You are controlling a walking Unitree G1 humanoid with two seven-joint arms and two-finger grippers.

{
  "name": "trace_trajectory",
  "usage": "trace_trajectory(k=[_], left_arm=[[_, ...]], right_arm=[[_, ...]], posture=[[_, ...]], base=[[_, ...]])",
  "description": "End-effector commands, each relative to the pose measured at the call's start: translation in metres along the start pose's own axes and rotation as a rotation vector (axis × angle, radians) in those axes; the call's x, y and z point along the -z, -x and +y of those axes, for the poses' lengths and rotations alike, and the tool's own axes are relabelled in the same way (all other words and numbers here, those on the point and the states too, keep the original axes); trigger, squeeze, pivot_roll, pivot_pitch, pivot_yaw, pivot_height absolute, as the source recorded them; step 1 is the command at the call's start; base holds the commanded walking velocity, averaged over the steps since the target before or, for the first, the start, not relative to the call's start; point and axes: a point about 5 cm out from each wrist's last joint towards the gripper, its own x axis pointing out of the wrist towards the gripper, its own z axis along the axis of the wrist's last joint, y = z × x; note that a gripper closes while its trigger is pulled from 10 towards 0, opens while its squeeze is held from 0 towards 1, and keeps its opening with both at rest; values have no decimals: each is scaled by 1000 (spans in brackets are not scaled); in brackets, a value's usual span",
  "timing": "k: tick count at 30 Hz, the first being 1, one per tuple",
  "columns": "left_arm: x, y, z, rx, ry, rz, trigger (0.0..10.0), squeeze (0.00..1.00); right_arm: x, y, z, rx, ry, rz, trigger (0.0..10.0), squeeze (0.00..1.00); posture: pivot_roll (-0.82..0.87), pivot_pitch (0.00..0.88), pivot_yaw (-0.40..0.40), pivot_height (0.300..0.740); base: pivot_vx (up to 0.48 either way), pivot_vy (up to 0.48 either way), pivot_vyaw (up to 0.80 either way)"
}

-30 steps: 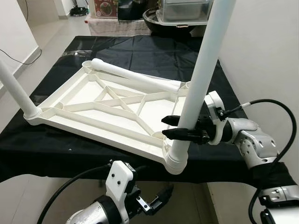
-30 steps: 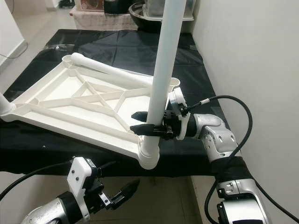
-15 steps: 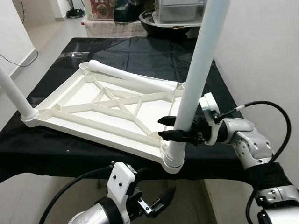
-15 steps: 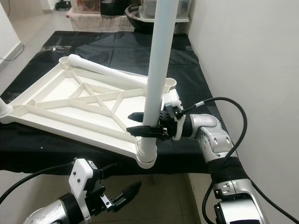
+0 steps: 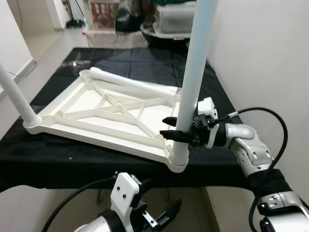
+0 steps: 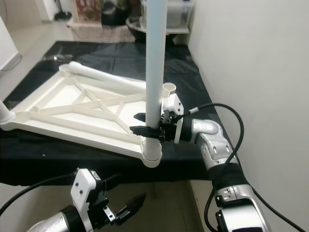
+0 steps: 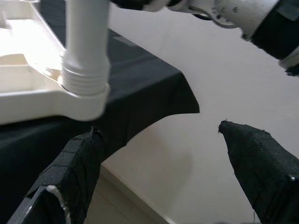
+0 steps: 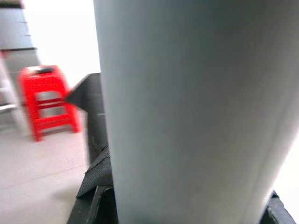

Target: Building children table

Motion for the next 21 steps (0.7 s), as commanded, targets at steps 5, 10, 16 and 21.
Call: trace_trajectory(k=[5, 10, 16, 21], left_arm=[[1, 1, -2, 7, -9, 8, 10000, 0], [1, 0, -2, 5, -9, 8, 10000, 0], [1, 0, -1, 0, -11, 6, 10000, 0], [1, 0, -1, -2, -12, 6, 10000, 0]], right_arm=[[23, 3, -15, 252, -66, 78, 10000, 0], [29, 0, -24, 419, -110, 84, 10000, 0], [34, 3, -39, 729, -164, 64, 10000, 0], [39, 10, -42, 1003, -202, 49, 10000, 0]], posture=[[108, 160, -35, 740], [107, 168, -37, 740], [109, 169, -37, 740], [103, 169, -36, 740]], base=[[0, 0, 0], [0, 0, 0], [0, 0, 0], [0, 0, 0]])
